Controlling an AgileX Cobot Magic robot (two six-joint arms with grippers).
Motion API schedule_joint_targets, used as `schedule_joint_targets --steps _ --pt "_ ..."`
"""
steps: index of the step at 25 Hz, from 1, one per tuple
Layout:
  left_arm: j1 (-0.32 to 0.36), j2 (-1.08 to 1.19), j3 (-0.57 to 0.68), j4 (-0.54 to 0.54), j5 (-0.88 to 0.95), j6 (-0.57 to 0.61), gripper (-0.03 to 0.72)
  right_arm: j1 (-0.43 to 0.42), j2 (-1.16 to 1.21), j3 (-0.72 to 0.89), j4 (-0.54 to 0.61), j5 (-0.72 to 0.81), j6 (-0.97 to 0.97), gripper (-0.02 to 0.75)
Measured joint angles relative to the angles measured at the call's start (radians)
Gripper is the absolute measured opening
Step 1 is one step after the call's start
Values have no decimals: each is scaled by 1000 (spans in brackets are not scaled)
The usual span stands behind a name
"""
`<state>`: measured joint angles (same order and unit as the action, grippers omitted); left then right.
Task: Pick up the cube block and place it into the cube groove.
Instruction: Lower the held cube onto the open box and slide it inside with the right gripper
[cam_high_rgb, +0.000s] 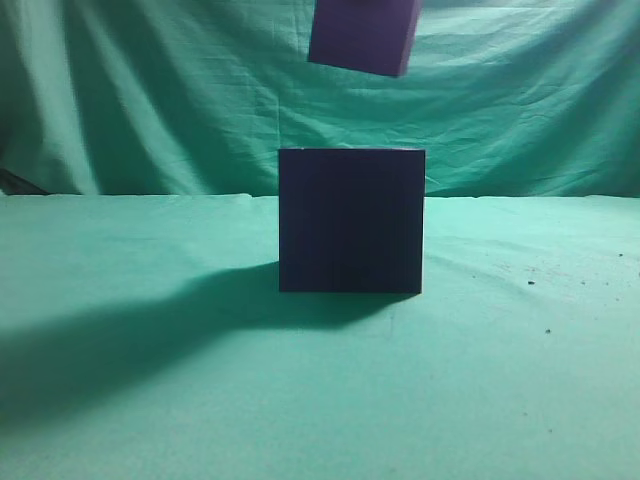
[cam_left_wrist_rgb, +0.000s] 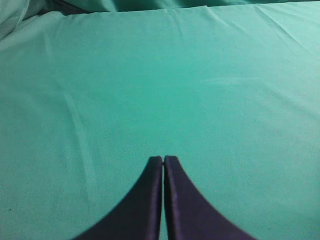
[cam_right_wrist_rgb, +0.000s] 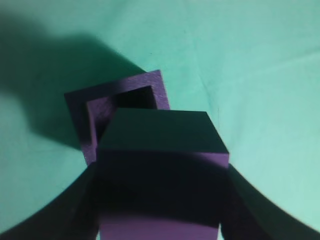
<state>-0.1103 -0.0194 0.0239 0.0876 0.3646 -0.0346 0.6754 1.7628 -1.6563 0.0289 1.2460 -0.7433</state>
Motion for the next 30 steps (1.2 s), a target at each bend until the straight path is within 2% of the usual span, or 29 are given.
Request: schedule_joint_targets --steps 6,17,30 --pt "0 0 0 0 0 0 0 0 0 0 78 0 -144 424" --pt "0 0 0 0 0 0 0 0 81 0 88 -1 -294 424" --pt "0 0 0 0 0 0 0 0 103 0 67 -6 -297 424"
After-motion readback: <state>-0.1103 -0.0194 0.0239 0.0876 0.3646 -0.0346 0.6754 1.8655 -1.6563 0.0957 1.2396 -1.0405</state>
